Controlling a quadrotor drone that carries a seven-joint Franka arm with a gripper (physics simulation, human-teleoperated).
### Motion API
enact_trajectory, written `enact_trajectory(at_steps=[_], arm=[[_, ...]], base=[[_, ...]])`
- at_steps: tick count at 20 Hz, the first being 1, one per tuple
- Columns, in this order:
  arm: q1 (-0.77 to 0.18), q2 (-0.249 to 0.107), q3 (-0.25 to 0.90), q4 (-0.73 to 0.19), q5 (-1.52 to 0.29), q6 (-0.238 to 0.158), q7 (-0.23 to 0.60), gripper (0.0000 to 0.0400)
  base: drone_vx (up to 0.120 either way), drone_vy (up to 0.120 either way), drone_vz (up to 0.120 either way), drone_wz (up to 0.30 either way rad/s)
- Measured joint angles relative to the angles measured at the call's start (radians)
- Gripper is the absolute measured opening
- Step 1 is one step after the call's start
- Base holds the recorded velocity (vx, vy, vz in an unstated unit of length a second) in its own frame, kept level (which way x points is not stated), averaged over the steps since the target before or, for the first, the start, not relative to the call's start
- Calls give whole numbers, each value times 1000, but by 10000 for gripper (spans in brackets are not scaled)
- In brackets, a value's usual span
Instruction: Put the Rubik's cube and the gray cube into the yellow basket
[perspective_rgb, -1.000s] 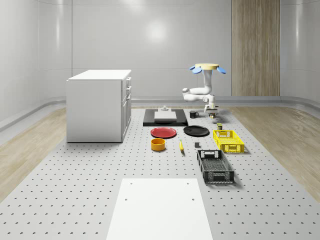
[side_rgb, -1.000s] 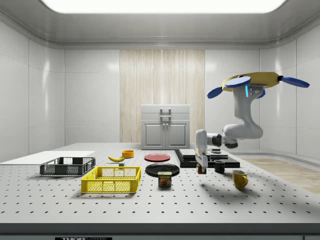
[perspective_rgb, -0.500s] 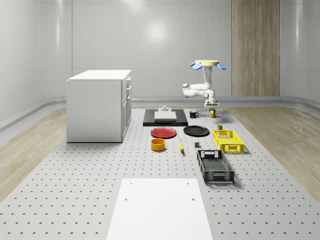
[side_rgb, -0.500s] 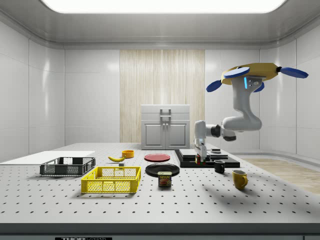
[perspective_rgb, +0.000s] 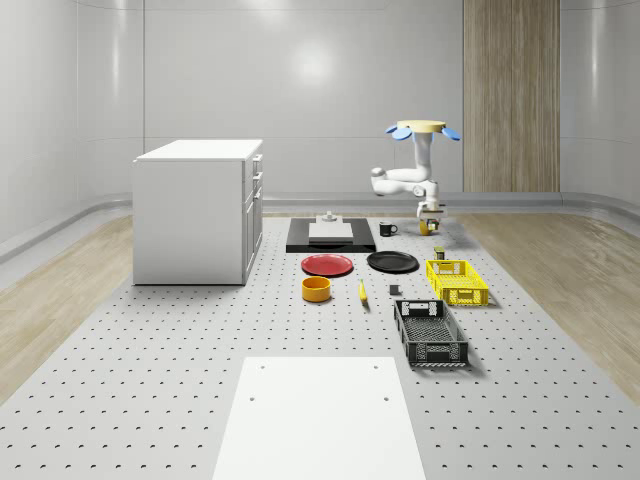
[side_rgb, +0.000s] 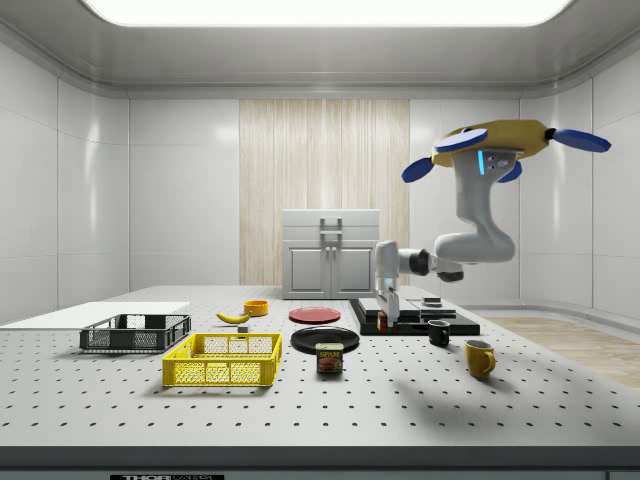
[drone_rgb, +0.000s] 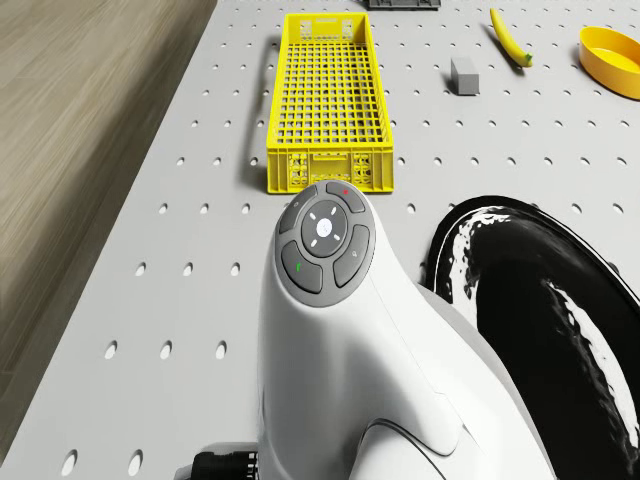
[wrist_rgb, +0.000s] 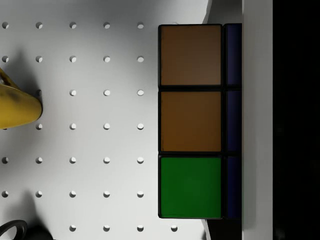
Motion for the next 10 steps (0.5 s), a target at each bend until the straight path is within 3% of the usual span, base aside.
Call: enact_trajectory(at_steps=[10], arm=[[-5, -23, 4, 1, 10, 21, 5, 325]], base=[[120, 0, 0, 0]])
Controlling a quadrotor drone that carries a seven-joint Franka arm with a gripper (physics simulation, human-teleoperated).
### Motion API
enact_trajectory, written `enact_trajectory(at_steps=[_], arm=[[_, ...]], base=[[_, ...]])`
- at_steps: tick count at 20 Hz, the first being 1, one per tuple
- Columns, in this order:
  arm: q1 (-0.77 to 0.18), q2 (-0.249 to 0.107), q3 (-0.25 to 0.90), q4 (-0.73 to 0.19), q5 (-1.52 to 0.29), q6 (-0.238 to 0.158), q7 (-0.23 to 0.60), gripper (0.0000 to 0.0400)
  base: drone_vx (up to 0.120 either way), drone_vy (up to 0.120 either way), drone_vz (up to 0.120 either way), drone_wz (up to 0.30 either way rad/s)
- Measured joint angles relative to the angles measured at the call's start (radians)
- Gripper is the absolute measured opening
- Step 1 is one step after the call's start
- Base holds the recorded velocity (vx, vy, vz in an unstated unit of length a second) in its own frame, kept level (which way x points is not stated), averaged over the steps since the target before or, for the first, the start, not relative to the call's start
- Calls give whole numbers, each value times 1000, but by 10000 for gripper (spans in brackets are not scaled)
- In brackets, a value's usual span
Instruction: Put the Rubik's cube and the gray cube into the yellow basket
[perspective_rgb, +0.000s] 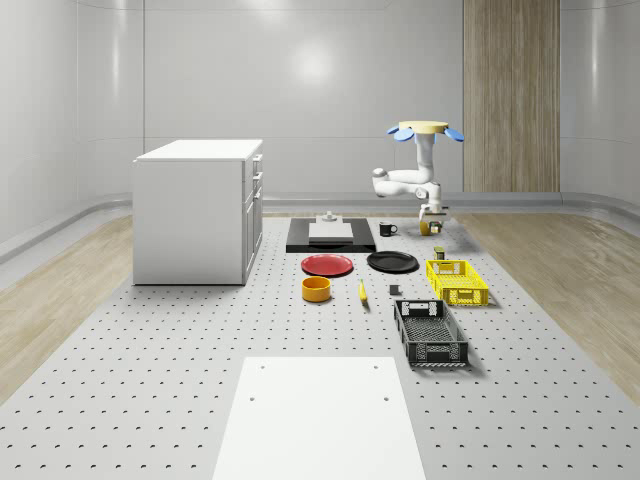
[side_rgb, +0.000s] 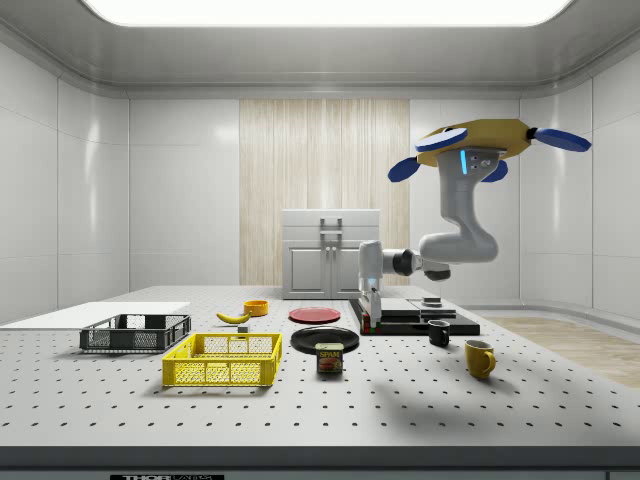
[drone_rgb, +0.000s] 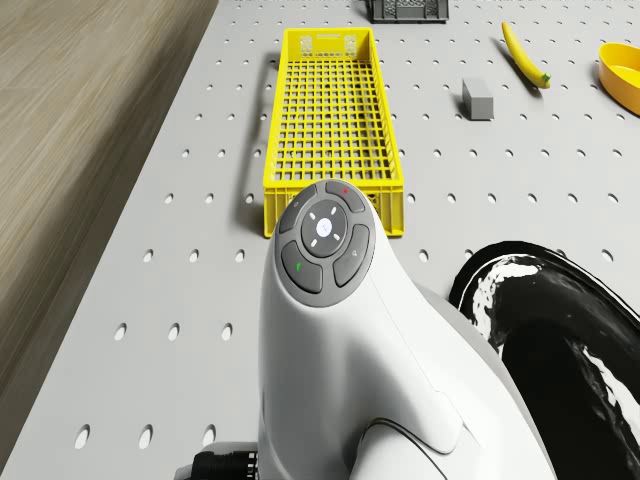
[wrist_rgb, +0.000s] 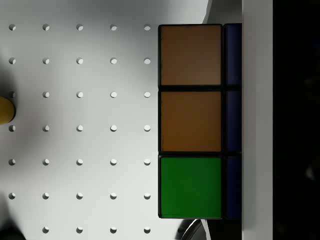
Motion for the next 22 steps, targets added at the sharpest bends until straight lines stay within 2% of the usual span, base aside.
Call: enact_trajectory(at_steps=[22], arm=[[-9, -41, 7, 2, 17, 38, 8, 325]], base=[[120, -7, 0, 0]])
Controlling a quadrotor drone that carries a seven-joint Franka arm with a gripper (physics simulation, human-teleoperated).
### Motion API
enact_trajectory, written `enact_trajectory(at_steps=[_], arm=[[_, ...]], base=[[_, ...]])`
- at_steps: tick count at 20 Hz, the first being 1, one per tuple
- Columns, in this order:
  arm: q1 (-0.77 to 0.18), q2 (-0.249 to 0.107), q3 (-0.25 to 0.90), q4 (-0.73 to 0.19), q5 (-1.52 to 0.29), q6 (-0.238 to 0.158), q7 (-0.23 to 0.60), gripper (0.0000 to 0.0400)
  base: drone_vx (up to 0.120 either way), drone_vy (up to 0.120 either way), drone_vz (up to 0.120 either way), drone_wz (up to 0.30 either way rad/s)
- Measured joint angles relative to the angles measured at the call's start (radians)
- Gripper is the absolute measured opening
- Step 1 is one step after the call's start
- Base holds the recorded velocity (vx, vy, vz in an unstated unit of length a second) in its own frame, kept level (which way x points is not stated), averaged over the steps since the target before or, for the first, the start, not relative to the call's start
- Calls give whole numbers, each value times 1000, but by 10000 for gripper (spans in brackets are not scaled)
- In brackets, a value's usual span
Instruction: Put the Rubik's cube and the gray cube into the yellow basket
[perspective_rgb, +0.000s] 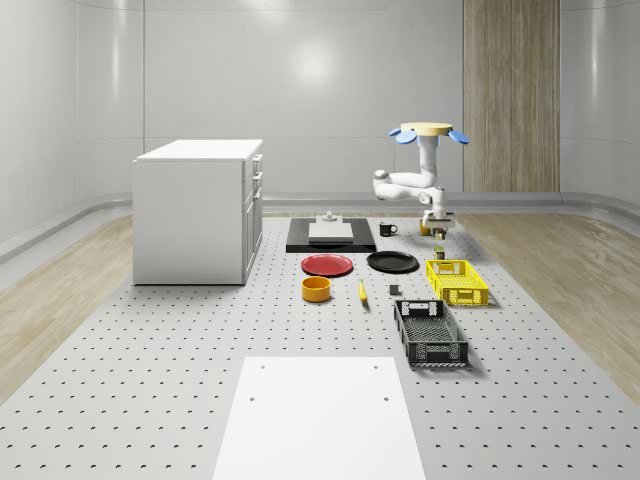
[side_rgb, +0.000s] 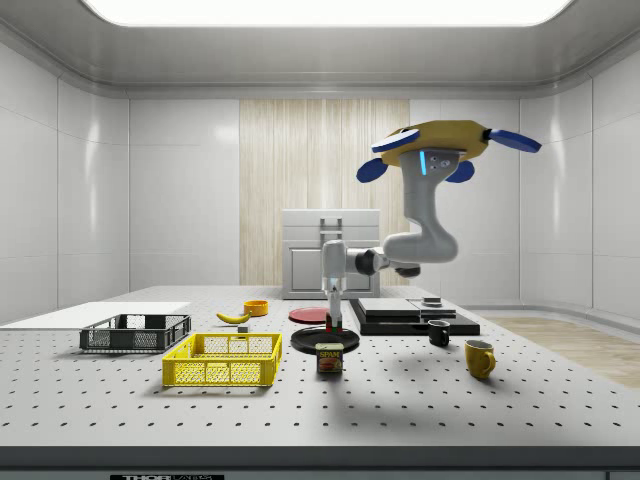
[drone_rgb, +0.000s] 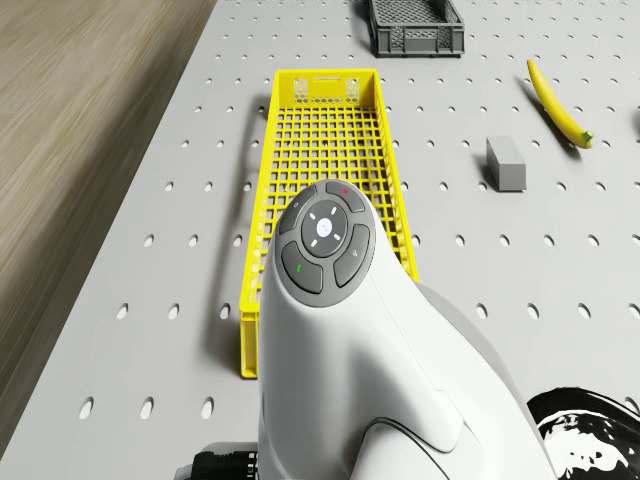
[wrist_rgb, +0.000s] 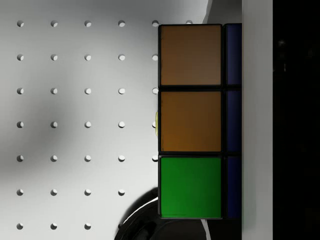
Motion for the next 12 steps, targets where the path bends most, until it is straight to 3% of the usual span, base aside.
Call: enact_trajectory(at_steps=[12], arm=[[-4, -17, 3, 1, 7, 16, 3, 325]], base=[[120, 0, 0, 0]])
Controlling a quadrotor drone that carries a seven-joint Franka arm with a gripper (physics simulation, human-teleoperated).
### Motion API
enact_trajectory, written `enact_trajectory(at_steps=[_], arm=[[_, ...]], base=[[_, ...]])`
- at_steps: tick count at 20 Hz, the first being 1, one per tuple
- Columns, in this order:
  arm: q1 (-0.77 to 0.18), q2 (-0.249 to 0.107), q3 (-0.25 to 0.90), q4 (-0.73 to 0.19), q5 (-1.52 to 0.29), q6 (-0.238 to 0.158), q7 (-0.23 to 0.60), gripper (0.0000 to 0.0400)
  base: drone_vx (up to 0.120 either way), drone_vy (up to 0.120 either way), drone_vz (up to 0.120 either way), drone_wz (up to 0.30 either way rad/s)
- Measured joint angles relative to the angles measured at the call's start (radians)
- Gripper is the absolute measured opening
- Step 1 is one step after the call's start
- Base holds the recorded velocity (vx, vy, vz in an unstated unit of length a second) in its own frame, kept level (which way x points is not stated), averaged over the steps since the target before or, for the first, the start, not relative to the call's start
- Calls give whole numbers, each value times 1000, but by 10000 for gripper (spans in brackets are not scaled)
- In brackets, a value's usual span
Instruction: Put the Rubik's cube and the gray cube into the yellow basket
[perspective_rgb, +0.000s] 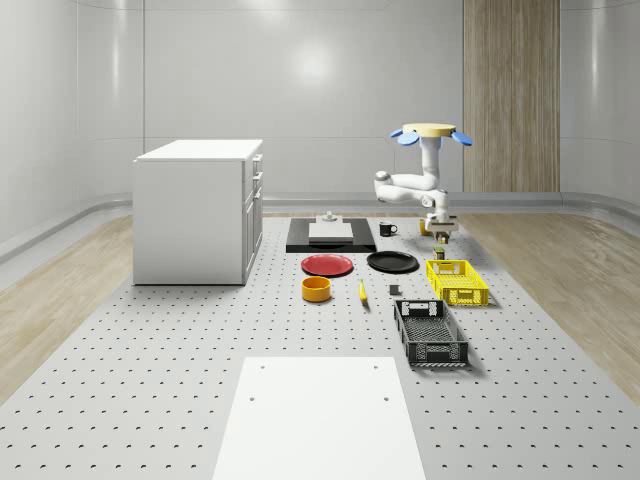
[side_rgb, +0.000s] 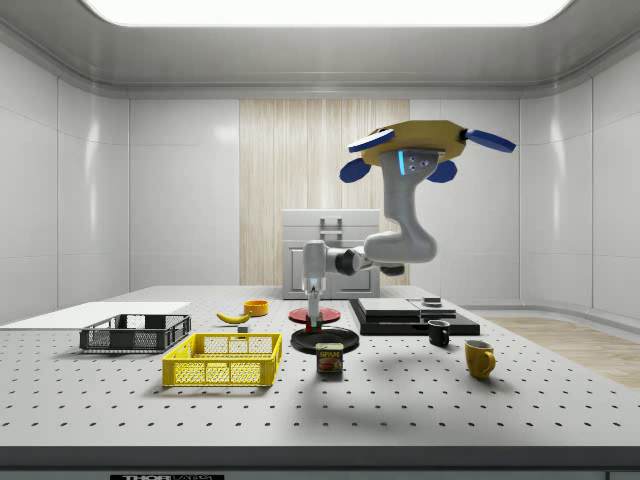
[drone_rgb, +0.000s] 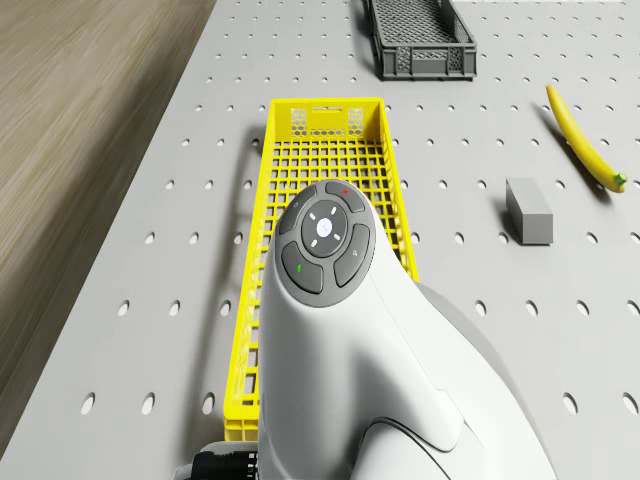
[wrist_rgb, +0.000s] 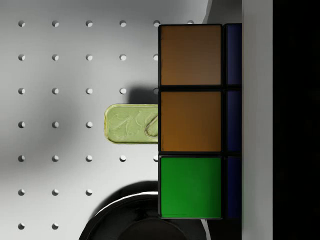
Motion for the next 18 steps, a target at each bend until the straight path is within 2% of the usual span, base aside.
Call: enact_trajectory(at_steps=[18], arm=[[-5, -21, 3, 1, 9, 20, 4, 325]], base=[[120, 0, 0, 0]])
